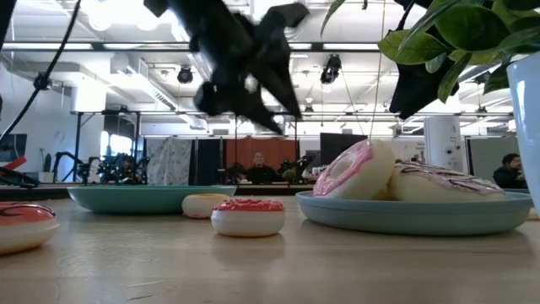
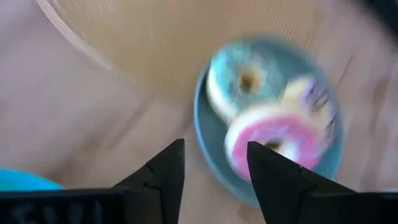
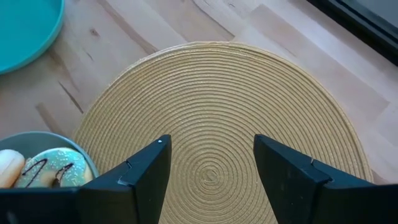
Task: Pick & Place donuts
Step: Put the small blue donut on the green plate
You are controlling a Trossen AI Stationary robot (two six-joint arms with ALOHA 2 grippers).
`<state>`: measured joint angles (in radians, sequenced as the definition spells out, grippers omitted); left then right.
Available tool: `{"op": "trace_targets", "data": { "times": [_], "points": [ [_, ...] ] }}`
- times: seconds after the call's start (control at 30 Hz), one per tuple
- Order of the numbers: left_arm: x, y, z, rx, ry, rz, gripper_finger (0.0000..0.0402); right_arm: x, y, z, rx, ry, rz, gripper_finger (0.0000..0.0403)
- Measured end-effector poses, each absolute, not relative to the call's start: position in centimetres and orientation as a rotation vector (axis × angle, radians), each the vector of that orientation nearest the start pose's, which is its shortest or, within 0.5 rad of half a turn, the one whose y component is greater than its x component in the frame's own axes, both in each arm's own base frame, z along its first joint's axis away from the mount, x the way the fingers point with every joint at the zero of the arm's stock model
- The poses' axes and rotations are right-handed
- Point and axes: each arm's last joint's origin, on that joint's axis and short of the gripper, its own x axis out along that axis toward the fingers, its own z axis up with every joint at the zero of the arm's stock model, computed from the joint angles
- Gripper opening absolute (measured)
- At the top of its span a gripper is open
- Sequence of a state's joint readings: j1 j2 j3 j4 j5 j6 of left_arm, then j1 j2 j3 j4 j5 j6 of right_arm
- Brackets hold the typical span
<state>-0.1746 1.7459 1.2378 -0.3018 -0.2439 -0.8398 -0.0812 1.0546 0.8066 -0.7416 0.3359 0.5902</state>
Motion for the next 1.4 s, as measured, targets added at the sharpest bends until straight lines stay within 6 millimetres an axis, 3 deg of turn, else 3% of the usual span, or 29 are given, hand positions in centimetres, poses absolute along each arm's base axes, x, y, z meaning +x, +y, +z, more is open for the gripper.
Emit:
{"op": "trace_targets", "data": {
  "times": [0.1, 0.23, 0.4, 0.67, 0.77, 0.87, 1.13, 1.4],
  "points": [
    [35.3, -4.2, 25.3, -0.606, 0.643, 0.527, 0.0147, 19.3, -2.5, 25.2, 0.396, 0.846, -0.648, 0.0219],
    [31.9, -0.1, 27.4, -0.679, 0.688, 0.758, 0.0147, 19.4, -2.5, 25.4, 0.407, 0.842, -0.629, 0.0219],
    [27.5, 6.3, 28.1, -0.683, 0.842, 1.01, 0.0147, 19.4, -2.5, 25.6, 0.409, 0.834, -0.622, 0.0219],
    [20.9, 16.7, 29.2, -0.723, 0.862, 1.28, 0.0147, 19.8, -2.5, 25.9, 0.459, 0.774, -0.635, 0.0219],
    [18.5, 20.3, 28.6, -0.816, 0.844, 1.296, 0.0147, 19.9, -2.6, 26.0, 0.494, 0.745, -0.649, 0.0219],
    [17.1, 22.6, 27.1, -0.887, 0.839, 1.234, 0.0147, 20.1, -2.6, 26.1, 0.528, 0.715, -0.666, 0.0219],
    [15.5, 26.0, 21.9, -0.878, 1.03, 1.232, 0.0147, 20.2, -2.8, 26.1, 0.577, 0.671, -0.713, 0.0219],
    [14.0, 28.8, 18.5, -0.902, 1.115, 1.239, 0.0147, 20.2, -2.8, 26.1, 0.629, 0.639, -0.752, 0.0219]
  ]
}}
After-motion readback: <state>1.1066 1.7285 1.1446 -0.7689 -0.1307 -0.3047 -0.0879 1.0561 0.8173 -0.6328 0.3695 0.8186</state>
